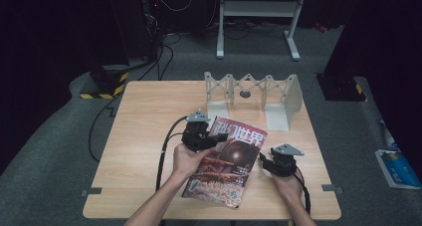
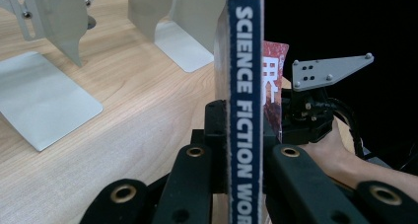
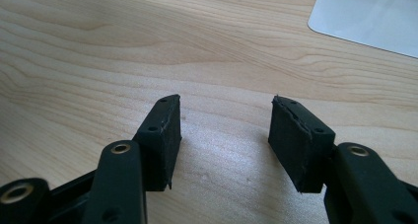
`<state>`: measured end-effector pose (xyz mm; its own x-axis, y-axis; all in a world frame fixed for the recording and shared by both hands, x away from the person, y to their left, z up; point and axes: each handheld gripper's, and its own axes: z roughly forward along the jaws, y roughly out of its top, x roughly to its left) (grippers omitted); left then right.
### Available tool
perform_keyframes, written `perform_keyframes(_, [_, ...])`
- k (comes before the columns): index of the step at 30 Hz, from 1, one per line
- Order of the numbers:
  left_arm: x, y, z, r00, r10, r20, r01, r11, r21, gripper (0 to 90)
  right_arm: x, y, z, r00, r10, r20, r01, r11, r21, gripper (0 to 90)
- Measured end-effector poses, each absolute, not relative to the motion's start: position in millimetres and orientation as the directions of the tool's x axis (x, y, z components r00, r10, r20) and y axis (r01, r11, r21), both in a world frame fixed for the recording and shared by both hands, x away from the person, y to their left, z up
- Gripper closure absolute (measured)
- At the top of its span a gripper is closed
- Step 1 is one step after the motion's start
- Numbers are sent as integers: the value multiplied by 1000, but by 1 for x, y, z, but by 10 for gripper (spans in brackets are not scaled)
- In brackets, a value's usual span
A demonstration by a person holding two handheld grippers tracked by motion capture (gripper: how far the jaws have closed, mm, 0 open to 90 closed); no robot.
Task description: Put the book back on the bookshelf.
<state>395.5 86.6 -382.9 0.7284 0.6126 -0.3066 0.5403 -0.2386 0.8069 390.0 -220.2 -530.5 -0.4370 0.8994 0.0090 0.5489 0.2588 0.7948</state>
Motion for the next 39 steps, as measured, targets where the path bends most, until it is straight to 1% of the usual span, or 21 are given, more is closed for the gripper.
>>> perform_keyframes(11, [398,79,-370,741,596,-310,551,-274,788,834,390,-220,-531,-443,896,3,550,269,791,455])
perform_keyframes(23, [402,78,-353,748,589,-305,539,-272,797,835,391,-221,-531,-440,898,12,553,260,792,449])
perform_keyframes(28, [406,79,-347,737,597,-317,552,-260,792,834,390,-221,-531,-441,897,21,554,254,793,441])
perform_keyframes(39, [413,78,-333,741,609,-285,540,-286,792,835,390,-221,-531,-439,898,26,558,250,791,441])
